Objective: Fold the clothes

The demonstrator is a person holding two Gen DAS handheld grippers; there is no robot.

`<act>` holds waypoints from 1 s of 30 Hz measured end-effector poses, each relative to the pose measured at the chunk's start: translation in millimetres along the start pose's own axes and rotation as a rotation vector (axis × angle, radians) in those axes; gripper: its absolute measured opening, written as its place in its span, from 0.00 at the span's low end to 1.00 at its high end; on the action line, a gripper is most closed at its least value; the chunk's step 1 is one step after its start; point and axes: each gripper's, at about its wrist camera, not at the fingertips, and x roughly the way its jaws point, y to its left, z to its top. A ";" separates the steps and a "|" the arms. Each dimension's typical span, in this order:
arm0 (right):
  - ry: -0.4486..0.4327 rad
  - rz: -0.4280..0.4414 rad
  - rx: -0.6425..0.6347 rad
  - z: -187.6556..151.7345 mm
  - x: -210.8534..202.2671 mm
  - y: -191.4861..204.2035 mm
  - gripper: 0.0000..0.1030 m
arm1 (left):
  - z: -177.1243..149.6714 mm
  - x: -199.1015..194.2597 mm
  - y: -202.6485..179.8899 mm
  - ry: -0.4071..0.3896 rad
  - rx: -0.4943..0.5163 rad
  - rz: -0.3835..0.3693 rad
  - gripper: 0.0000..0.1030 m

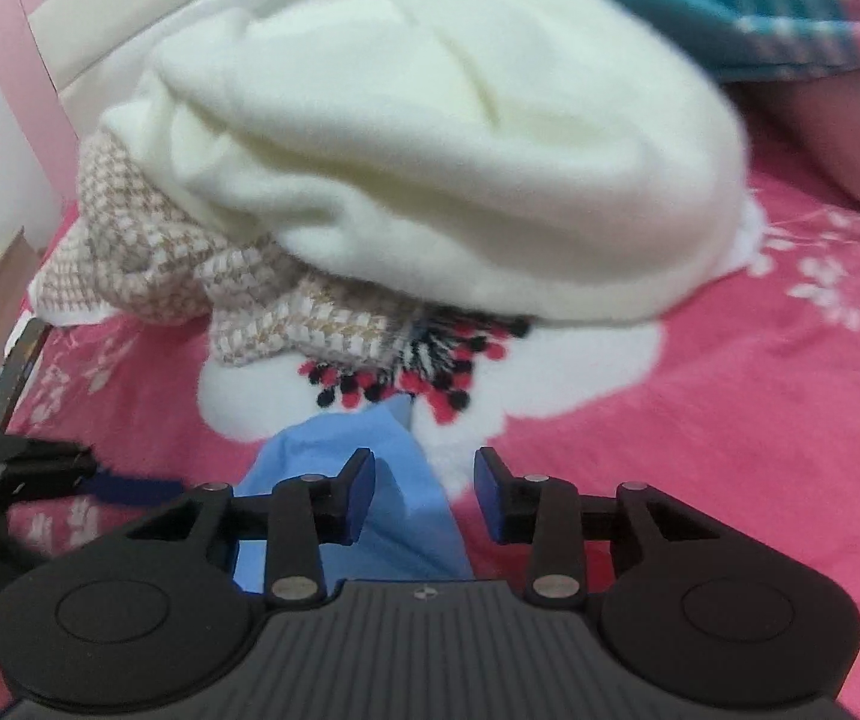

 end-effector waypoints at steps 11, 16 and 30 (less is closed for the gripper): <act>-0.069 0.073 -0.001 6.8 -7.6 5.8 0.01 | -5.7 -4.5 21.1 0.004 -0.079 -0.066 0.35; -0.167 0.082 -0.019 12.6 -19.9 11.5 0.01 | -7.8 -1.5 19.6 0.020 -0.022 -0.053 0.08; -0.141 -0.002 -0.114 10.1 31.1 16.4 0.01 | -18.3 -14.1 17.1 -0.025 -0.011 0.053 0.01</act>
